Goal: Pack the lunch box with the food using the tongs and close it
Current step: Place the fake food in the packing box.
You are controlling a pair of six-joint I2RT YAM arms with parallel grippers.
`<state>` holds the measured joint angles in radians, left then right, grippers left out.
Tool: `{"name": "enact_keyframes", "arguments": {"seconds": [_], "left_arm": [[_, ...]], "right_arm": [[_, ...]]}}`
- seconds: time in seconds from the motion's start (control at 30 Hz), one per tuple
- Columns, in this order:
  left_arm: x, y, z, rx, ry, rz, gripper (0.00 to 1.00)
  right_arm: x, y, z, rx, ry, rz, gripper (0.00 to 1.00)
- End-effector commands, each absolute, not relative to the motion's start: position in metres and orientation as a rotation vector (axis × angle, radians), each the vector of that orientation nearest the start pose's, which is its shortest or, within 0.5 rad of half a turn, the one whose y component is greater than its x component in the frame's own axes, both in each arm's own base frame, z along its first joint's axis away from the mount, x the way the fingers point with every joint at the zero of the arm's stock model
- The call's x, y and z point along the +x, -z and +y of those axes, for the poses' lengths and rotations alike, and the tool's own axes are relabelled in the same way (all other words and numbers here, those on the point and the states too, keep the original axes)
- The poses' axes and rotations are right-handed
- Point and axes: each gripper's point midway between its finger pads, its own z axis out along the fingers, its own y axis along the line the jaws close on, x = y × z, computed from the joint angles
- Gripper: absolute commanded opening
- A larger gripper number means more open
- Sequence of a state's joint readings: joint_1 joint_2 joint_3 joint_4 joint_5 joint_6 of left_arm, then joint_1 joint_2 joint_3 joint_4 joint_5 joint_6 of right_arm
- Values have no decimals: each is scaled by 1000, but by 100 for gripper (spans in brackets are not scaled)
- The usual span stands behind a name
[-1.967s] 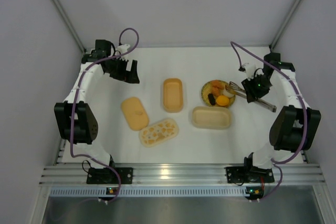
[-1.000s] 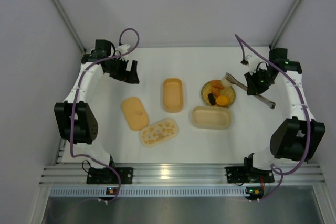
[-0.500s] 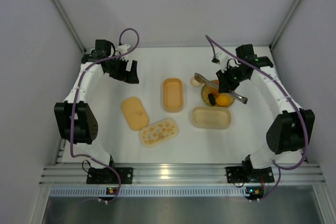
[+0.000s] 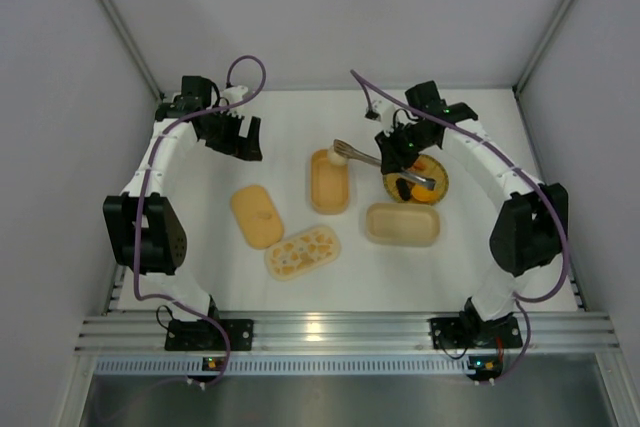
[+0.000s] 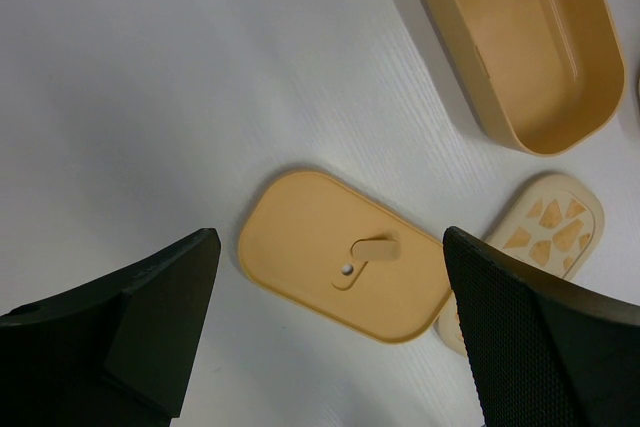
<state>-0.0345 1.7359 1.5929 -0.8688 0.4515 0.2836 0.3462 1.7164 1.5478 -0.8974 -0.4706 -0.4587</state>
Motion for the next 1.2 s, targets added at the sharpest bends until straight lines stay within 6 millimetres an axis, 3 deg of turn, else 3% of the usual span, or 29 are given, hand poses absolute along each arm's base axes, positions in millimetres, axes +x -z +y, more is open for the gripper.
{"name": "enact_keyframes", "arguments": {"seconds": [0.0, 0.33, 0.67, 0.93, 1.03, 1.17], "left_arm": [[401, -203, -79, 583, 450, 2369, 98], [406, -200, -79, 583, 458, 2376, 98], [405, -194, -78, 594, 453, 2394, 98], [408, -196, -78, 573, 449, 2391, 98], [409, -195, -79, 568, 456, 2390, 98], [409, -195, -80, 569, 471, 2388, 98]], "right_arm": [[364, -185, 221, -1158, -603, 2170, 0], [379, -146, 235, -1161, -603, 2229, 0], [386, -130, 247, -1153, -617, 2242, 0], [381, -124, 249, -1179, -611, 2253, 23], [381, -128, 249, -1178, -609, 2247, 37], [380, -138, 249, -1159, -618, 2249, 41]]}}
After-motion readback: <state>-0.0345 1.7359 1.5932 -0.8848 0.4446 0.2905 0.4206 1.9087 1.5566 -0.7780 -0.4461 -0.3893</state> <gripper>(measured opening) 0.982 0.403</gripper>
